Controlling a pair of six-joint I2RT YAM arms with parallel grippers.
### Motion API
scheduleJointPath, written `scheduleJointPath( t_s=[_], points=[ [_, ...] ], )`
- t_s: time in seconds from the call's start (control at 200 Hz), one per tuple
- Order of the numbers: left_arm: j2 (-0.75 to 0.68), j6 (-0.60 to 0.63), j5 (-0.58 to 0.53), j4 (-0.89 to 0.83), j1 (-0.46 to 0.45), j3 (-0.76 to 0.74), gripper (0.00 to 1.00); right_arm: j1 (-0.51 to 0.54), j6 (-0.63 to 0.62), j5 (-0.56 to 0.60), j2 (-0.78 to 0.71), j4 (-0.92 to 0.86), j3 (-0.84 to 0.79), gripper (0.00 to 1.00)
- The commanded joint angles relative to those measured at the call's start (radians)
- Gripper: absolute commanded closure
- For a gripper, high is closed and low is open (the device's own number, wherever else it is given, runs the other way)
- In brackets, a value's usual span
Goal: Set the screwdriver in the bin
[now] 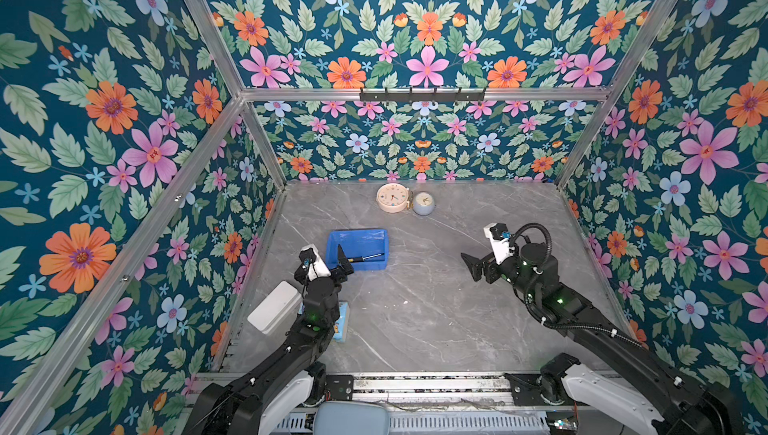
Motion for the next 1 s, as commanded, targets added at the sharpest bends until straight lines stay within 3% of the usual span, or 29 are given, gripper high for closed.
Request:
scheduleJointPath(
  t_s=[0.0,0.125,0.235,0.365,0.67,0.995],
  points=[
    [0.01,0.22,0.02,0.178,0.01,-0.029,0.0,-0.086,0.03,0.048,-0.062,0.034,-0.057,0.01],
    [0.055,0.298,0.092,0.19,0.047,-0.042,0.0,-0.209,0.047,0.046,-0.126,0.043,-0.139,0.01],
    [0.115,0.301,0.204,0.204,0.12,-0.053,0.0,-0.307,0.076,0.031,-0.148,0.09,-0.218,0.01],
    [0.223,0.282,0.254,0.295,0.202,-0.066,0.0,-0.401,0.115,-0.008,-0.117,0.198,-0.305,0.01],
    [0.524,0.261,0.35,0.545,0.29,0.01,0.0,-0.484,0.095,-0.003,0.069,0.473,-0.383,0.01],
    [0.685,0.244,0.386,0.622,0.315,0.043,0.0,-0.543,0.101,-0.035,0.22,0.594,-0.362,0.01]
  ],
)
